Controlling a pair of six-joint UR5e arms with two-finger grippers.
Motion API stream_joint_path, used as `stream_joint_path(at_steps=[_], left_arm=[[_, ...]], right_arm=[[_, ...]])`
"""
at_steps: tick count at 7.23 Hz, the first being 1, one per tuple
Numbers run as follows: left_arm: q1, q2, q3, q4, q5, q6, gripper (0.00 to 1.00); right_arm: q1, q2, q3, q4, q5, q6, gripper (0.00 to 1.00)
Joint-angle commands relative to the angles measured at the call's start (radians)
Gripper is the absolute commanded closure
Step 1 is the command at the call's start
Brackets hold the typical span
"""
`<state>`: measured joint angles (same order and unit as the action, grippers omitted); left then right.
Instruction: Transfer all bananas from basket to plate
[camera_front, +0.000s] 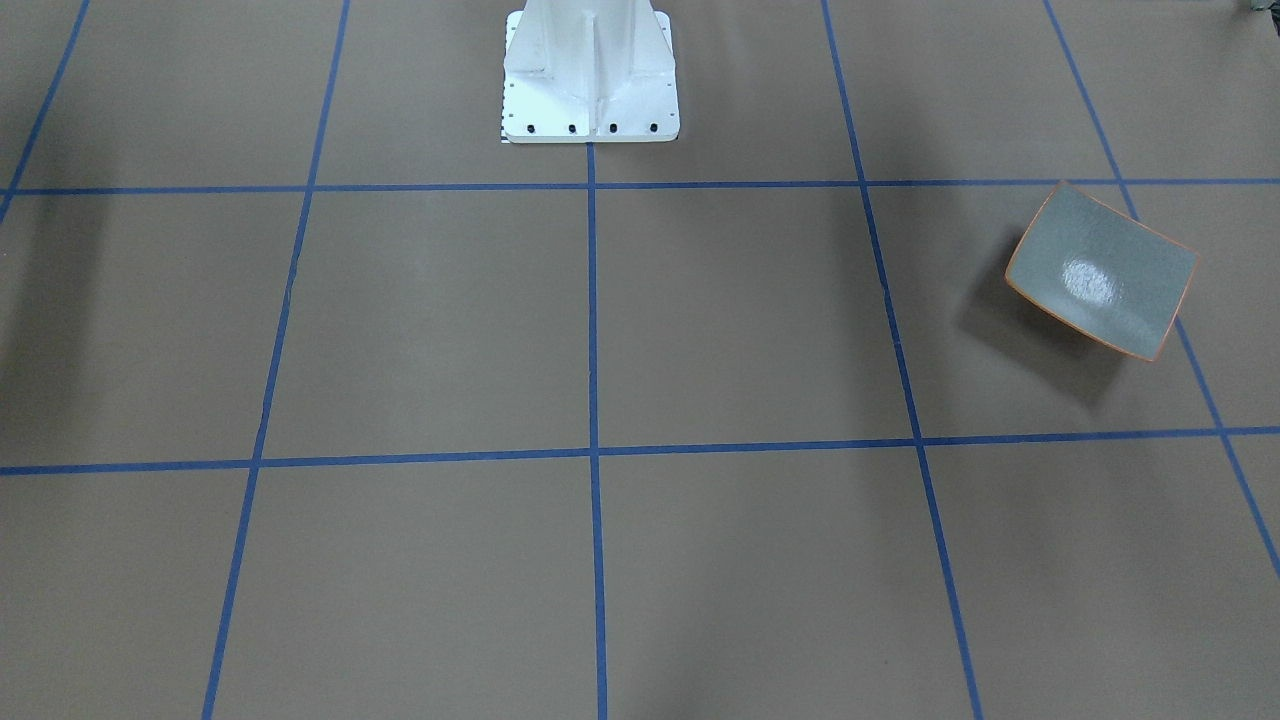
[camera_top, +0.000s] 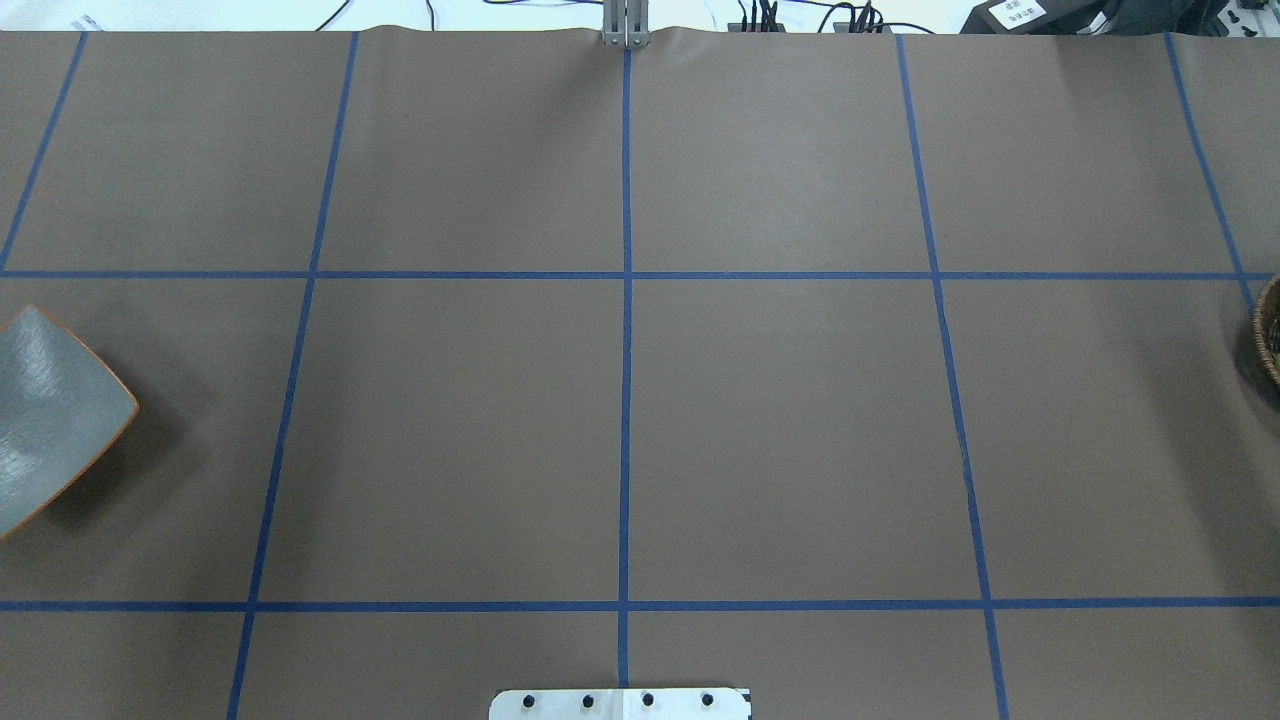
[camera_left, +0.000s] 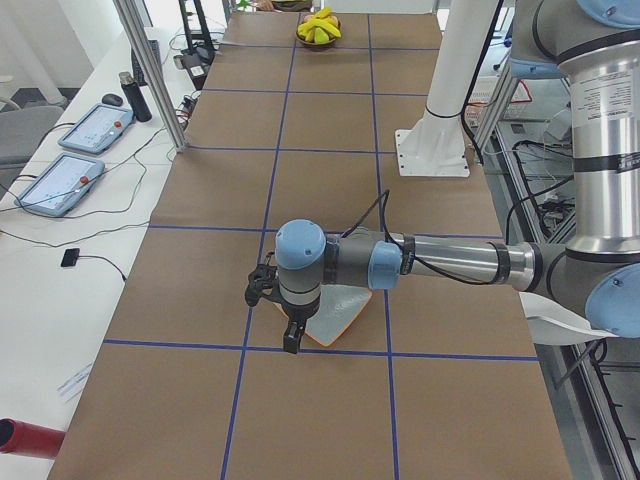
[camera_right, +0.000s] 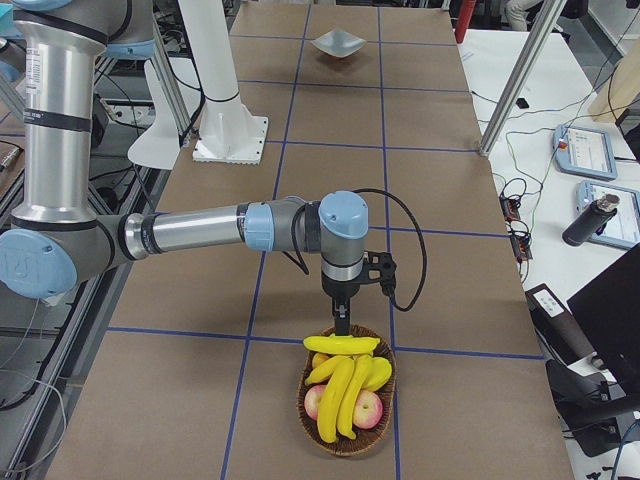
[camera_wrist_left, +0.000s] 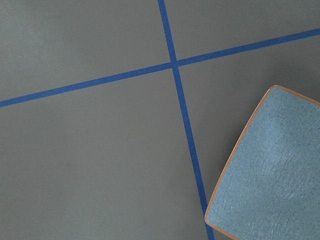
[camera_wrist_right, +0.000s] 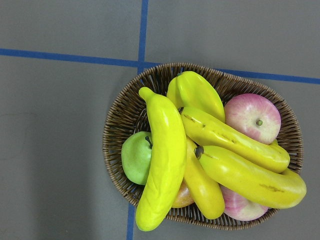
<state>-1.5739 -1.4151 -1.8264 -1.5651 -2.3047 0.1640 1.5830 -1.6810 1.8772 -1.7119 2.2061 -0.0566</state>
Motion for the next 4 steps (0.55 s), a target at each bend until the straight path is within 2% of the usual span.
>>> stream_joint_path(at_steps=[1, 3, 4], left_arm=[[0.000, -0.021, -0.019, -0.007, -0.002, -0.003, 0.00], [0.000, -0.051, -0.011, -0.038, -0.001, -0.001, 0.00], [0.000, -0.050, -0.005, -0.071, -0.001, -0.003, 0.00]], right_arm=[[0.000, 0.061, -0.010, -0.003, 0.001, 0.009, 0.00], [0.000, 0.063, -0.004, -0.002, 0.035, 0.073, 0.00], [-0.021, 0.055, -0.001, 0.073, 0.035, 0.092, 0.00]])
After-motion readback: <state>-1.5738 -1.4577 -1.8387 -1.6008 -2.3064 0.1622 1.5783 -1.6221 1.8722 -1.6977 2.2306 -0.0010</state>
